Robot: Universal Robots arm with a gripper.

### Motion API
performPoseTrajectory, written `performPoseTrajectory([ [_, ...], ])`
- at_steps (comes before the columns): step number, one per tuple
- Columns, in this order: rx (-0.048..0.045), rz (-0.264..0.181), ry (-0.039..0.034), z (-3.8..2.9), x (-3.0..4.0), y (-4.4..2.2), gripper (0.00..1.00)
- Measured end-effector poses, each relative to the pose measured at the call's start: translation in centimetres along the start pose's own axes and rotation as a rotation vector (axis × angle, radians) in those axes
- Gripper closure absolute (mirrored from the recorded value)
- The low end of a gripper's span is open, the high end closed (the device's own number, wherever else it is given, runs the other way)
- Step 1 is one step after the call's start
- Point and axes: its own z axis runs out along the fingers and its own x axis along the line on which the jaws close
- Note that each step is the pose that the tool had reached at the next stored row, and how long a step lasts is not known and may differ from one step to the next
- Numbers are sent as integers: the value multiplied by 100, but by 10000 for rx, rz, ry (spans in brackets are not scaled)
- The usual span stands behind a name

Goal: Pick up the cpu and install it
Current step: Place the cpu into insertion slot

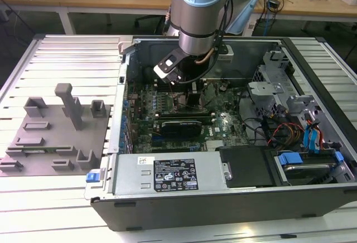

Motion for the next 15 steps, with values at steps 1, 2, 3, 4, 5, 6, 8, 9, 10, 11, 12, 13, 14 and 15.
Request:
performPoseTrajectory([
  [1, 0, 0, 1, 0, 0, 0, 45],
  [2, -1, 2, 1, 0, 0, 1, 45],
  [3, 1, 18, 1, 0, 0, 2, 45],
  [4, 1, 23, 0, 0, 0, 2, 45],
  [5, 1, 24, 1, 1, 0, 2, 45],
  [6, 1, 24, 1, 1, 0, 3, 45],
  [8, -3, 26, 0, 1, 0, 3, 45],
  [9, -15, 27, 28, 8, 4, 5, 39],
  [10, -9, 28, 18, 7, 4, 5, 39],
  [11, -4, 28, 10, 4, 2, 4, 32],
  [12, -1, 29, 3, 1, 0, 3, 32],
  [13, 0, 30, 2, 1, 0, 3, 32],
  [14, 0, 31, 2, 1, 0, 3, 32],
  [15, 0, 31, 2, 0, 0, 3, 32],
])
